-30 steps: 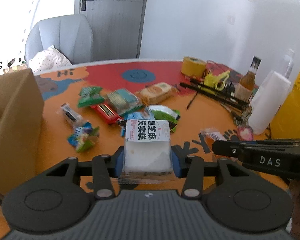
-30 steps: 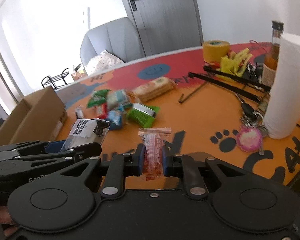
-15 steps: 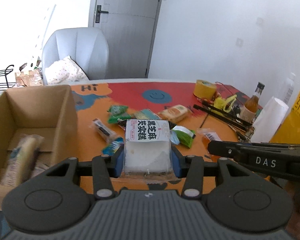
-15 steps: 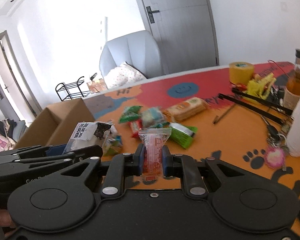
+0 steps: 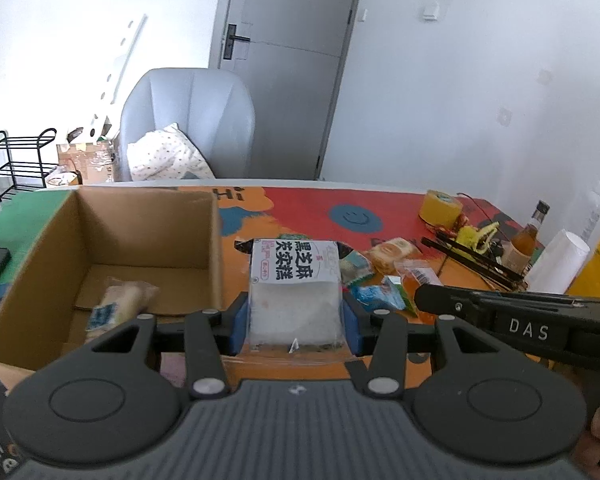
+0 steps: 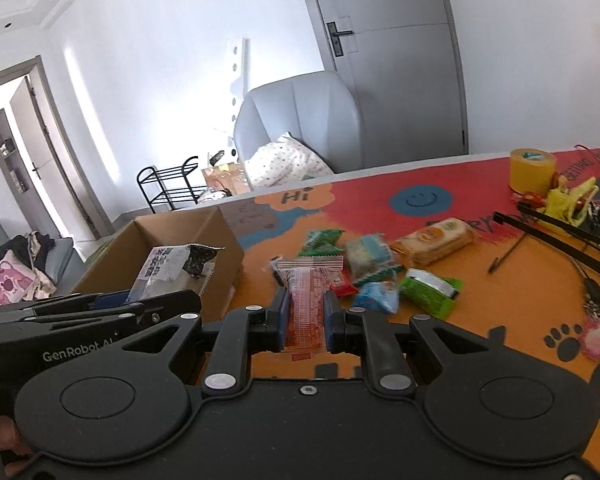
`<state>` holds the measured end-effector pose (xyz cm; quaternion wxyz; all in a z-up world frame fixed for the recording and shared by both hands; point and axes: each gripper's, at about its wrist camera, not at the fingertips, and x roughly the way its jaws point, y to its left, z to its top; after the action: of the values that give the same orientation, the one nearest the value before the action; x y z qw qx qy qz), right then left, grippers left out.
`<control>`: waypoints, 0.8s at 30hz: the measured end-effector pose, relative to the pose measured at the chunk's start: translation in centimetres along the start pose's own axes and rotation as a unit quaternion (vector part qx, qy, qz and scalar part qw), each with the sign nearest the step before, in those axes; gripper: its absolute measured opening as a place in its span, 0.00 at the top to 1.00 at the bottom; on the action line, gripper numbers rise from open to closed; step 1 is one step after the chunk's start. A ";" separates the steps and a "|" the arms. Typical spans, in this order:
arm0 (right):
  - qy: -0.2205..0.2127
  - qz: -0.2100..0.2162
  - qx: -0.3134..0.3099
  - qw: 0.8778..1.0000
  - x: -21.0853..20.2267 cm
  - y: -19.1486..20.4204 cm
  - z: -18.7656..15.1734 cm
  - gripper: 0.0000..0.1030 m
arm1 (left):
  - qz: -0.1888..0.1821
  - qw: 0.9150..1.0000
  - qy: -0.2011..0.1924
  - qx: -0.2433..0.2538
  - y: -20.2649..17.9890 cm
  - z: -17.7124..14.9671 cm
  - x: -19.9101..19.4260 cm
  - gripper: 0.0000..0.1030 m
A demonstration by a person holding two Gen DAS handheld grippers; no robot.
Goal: Organize snacks
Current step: 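Carry both held snacks over the box and open both tools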
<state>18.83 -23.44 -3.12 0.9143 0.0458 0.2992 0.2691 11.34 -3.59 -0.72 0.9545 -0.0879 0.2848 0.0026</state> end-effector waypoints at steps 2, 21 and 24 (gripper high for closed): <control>-0.001 0.004 -0.003 1.000 0.2 0.5 0.1 0.85 | 0.003 1.000 -0.003 -0.003 0.6 0.2 -0.3 0.55; -0.001 0.046 -0.041 0.998 3.5 6.4 2.7 0.85 | 0.046 0.998 -0.021 -0.038 7.4 2.9 -1.7 0.55; 0.000 0.055 -0.043 0.998 4.1 7.3 3.0 0.85 | 0.053 0.998 -0.018 -0.042 8.5 3.2 -1.5 0.55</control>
<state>19.98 -14.84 -1.02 0.8992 0.0230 0.2847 0.3315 11.37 5.43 1.33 0.9536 -0.1132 0.2711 0.0665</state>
